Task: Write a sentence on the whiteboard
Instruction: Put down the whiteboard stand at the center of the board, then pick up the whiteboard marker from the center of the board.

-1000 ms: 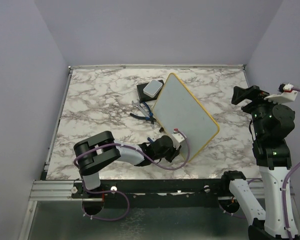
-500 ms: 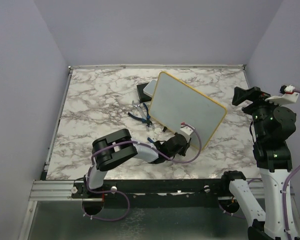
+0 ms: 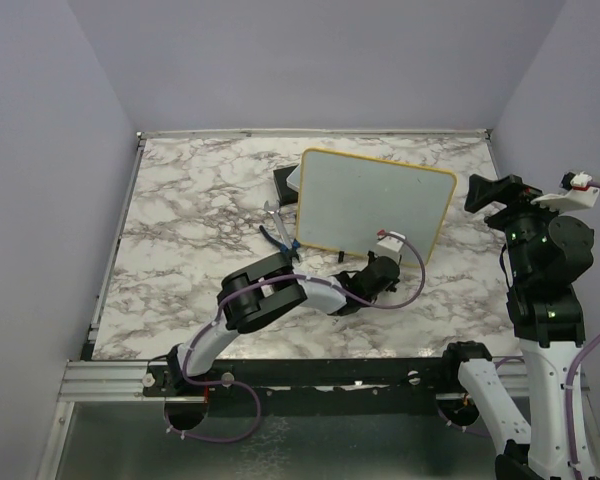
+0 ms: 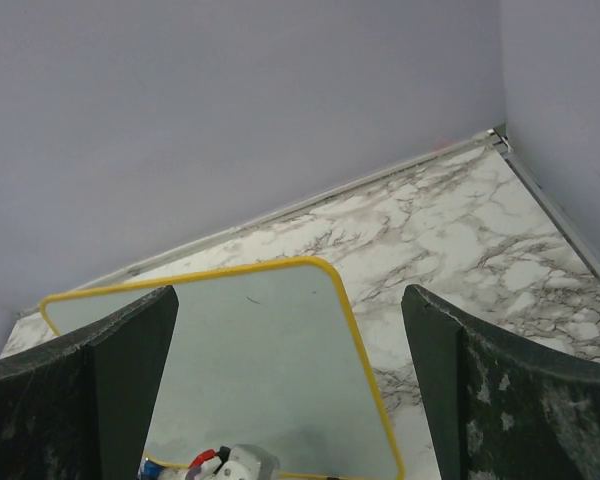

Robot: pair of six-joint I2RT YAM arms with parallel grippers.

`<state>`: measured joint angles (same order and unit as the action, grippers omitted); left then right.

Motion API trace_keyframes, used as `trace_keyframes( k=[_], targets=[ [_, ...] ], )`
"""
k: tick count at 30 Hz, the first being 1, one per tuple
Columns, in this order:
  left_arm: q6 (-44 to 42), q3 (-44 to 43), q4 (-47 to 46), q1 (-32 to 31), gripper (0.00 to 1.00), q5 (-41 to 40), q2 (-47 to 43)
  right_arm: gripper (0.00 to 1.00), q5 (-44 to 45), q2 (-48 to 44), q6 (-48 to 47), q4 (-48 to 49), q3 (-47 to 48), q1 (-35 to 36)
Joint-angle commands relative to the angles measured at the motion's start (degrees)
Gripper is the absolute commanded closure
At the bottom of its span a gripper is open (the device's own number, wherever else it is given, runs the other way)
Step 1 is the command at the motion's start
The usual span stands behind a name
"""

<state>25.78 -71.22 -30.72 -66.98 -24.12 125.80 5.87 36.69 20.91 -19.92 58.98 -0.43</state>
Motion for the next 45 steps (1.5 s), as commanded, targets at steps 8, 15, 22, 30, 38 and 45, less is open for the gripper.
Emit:
trace_keyframes(
  k=[8, 15, 22, 30, 38, 45],
  targets=[
    [2.71, -10.74, 3.96, 1.06, 0.85, -3.51, 9.46, 0.02, -1.22, -0.39, -1.08, -1.74, 0.98, 0.16],
    [2.87, -9.91, 4.00, 1.02, 0.71, -2.96, 7.88, 0.02, -1.14, -0.48, -1.17, -1.87, 0.75, 0.16],
    [-0.23, -7.63, 3.78, 0.26, 0.51, 1.09, 2.66, 0.02, -2.12, -0.26, -0.91, -2.18, 0.19, 0.16],
    [-3.80, 1.35, 3.83, -0.77, 0.34, 9.28, -9.83, 0.02, -7.40, 0.76, -1.90, -3.72, 0.43, 0.16],
    [-5.34, 16.07, 19.42, 0.66, 0.26, 16.61, -33.41, 0.10, -27.17, 6.99, -5.16, -5.03, 0.89, 0.25],
    [-3.37, 15.06, 46.30, 9.04, 0.23, 16.35, -52.45, 0.19, -38.25, 11.47, -4.70, -5.79, -3.49, 3.56]
  ],
)
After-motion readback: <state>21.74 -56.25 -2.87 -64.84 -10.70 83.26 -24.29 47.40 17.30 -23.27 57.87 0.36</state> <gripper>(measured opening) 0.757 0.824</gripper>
